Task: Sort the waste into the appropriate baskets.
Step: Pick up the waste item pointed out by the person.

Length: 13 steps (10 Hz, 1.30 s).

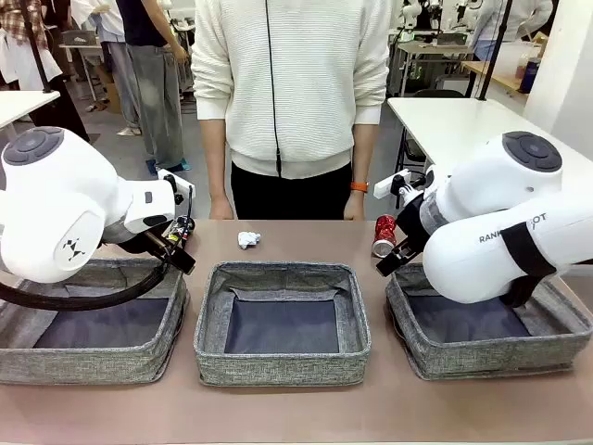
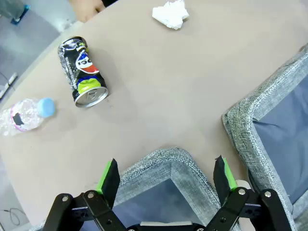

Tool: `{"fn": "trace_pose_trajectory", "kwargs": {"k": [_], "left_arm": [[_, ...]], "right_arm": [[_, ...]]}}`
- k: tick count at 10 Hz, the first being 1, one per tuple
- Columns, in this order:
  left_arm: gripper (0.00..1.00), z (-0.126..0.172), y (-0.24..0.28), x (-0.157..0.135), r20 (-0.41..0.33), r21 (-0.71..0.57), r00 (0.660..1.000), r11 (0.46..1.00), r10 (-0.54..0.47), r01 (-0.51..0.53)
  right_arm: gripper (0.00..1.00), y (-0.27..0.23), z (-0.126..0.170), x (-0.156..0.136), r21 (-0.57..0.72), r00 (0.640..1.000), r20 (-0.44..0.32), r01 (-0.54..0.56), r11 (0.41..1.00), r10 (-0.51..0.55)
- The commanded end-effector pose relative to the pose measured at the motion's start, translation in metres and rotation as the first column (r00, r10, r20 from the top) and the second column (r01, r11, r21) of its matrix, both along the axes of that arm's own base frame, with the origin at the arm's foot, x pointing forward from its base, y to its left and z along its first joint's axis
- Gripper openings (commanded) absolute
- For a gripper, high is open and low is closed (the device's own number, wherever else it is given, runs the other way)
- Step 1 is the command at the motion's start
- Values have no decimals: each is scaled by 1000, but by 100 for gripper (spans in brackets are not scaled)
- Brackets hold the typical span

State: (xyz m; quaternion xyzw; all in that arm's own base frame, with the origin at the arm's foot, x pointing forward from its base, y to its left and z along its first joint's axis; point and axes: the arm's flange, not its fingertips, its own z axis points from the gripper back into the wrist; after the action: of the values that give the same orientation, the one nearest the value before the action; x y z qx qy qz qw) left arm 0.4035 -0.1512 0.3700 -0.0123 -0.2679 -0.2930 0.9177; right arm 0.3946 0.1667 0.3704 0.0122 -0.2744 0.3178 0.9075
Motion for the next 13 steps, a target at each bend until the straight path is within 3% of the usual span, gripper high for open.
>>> {"fn": "trace_pose_trajectory", "kwargs": {"k": [1,13], "left_arm": [[100,0,0,0,0,0,1000,1000,0,0],[100,0,0,0,0,0,1000,1000,0,0]], "right_arm": [[100,0,0,0,0,1000,0,0,1000,0],[100,0,0,0,-1,1000,0,0,1000,0]]}}
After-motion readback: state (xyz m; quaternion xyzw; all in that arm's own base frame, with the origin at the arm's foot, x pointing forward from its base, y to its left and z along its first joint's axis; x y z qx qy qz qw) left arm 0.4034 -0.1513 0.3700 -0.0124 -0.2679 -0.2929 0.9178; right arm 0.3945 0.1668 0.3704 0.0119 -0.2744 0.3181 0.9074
